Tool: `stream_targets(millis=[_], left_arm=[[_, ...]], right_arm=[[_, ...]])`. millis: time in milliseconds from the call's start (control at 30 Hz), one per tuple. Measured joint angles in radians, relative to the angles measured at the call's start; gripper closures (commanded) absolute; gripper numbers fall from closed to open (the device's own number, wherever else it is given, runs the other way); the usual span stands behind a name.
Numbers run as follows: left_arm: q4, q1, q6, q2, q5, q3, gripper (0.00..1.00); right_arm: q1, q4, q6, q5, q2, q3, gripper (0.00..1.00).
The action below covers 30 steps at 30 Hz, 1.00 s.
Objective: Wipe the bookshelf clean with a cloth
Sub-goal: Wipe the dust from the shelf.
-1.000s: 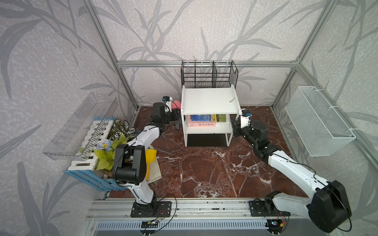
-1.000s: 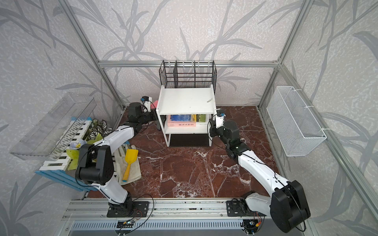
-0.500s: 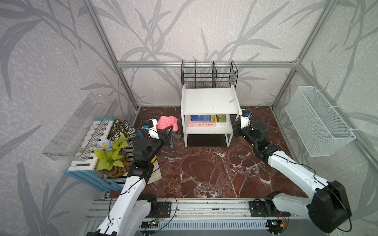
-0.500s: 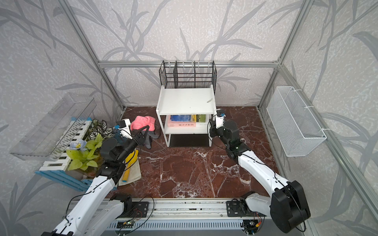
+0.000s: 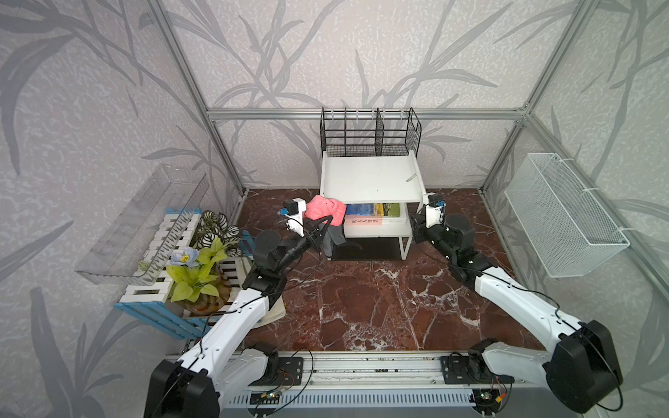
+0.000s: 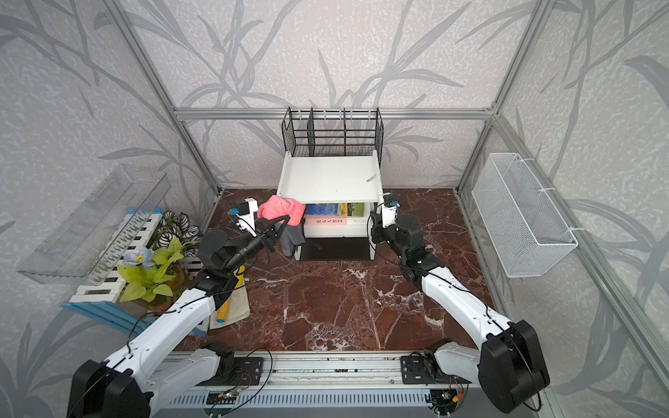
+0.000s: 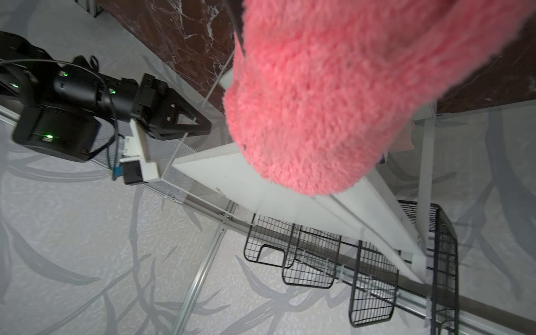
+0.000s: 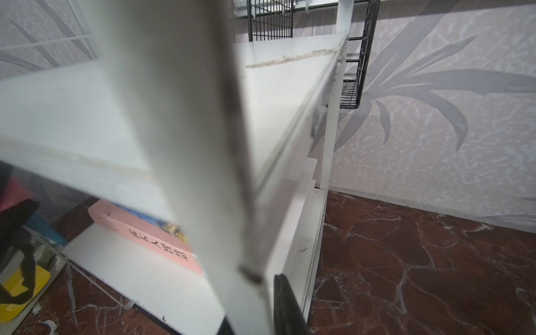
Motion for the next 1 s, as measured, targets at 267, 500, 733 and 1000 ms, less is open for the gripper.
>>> stream_targets(millis=[267, 500, 733, 1000], left_arm=[[0.131, -0.024, -0.012, 0.217, -0.028, -0.127, 1.00], [-0.032, -0.017, 0.043, -0.011, -0.119, -0.077, 1.00], [-0.061, -0.019, 0.111, -0.001, -0.139, 0.077, 1.00], [-0.005, -0.025, 0.052, -0.016, -0.202, -0.153, 1.00]], right_arm=[[0.000, 0.008, 0.002, 0.001, -0.002, -0.006, 1.00], [0.000, 0.008, 0.001, 0.003, -0.001, -0.006, 1.00], [0.000, 0.009, 0.005, 0.009, -0.001, -0.006, 1.00], [0.001, 0.011, 0.000, 0.014, -0.009, -0.016, 1.00]])
